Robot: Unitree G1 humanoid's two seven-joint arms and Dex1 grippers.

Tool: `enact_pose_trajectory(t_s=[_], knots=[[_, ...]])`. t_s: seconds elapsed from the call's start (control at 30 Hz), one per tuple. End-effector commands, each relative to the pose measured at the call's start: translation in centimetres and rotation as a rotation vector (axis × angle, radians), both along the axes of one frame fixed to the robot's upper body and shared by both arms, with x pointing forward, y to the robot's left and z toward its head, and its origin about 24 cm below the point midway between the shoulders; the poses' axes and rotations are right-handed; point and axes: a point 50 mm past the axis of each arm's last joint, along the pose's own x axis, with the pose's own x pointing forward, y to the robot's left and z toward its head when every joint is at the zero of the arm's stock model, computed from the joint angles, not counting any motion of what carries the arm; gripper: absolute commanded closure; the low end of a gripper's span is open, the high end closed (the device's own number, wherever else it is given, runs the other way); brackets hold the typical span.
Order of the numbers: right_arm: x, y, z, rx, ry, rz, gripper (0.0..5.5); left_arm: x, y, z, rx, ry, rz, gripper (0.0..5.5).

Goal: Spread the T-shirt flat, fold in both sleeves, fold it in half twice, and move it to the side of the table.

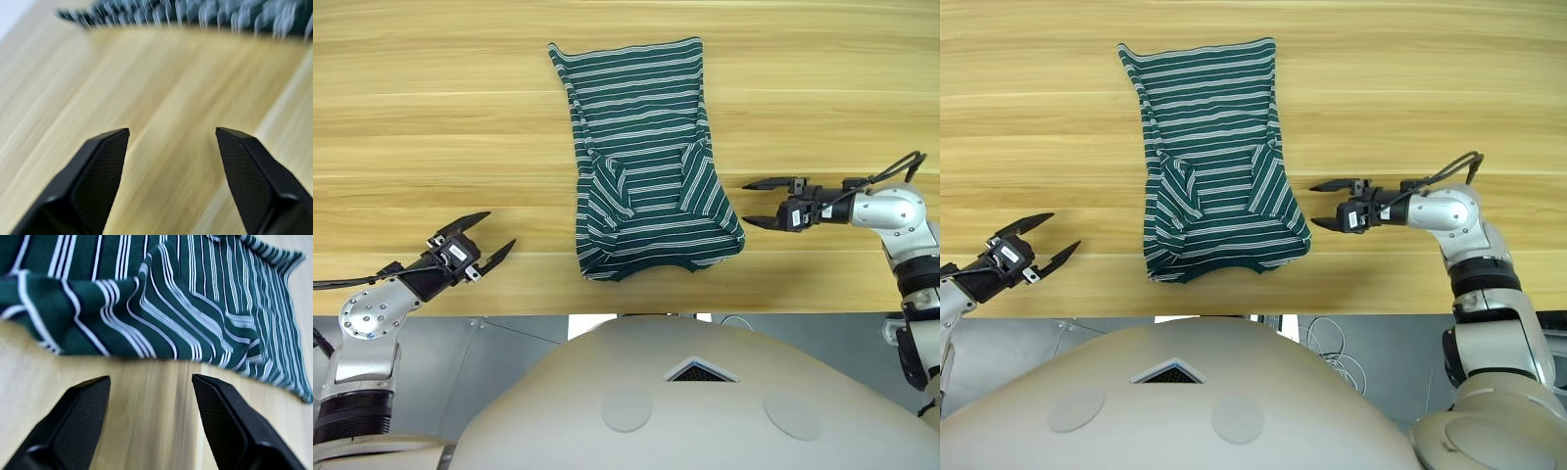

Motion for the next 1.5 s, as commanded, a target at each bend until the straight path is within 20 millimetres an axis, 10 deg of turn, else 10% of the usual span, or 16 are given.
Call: enact_pose_trajectory(t_s=[0.03, 0.27, 0.73, 1.23, 1.5], knots=[[-0.7, 1.3, -1.5, -0.036, 0.079, 0.101, 2.38, 0.3, -1.4, -0.9, 0.029, 0.014, -0.168, 2.38], [-0.5, 3.1, -2.6, 0.003, 0.089, 0.115, 2.38, 1.5, -7.9, -2.3, -0.046, 0.035, -0.485, 2.38], [-1.2, 5.1, -3.3, 0.041, 0.198, 0.247, 4.72, 3.6, -9.9, -5.5, 0.131, 0.028, -0.822, 2.34], [-1.0, 4.8, -2.6, 0.092, 0.196, 0.215, 5.46, 1.4, -9.7, -6.2, -0.039, 0.199, -0.824, 5.39], [-2.5, 3.7, -1.3, 0.146, 0.315, 0.271, 5.47, 1.9, -8.7, -3.2, -0.312, 0.246, -0.643, 5.5]])
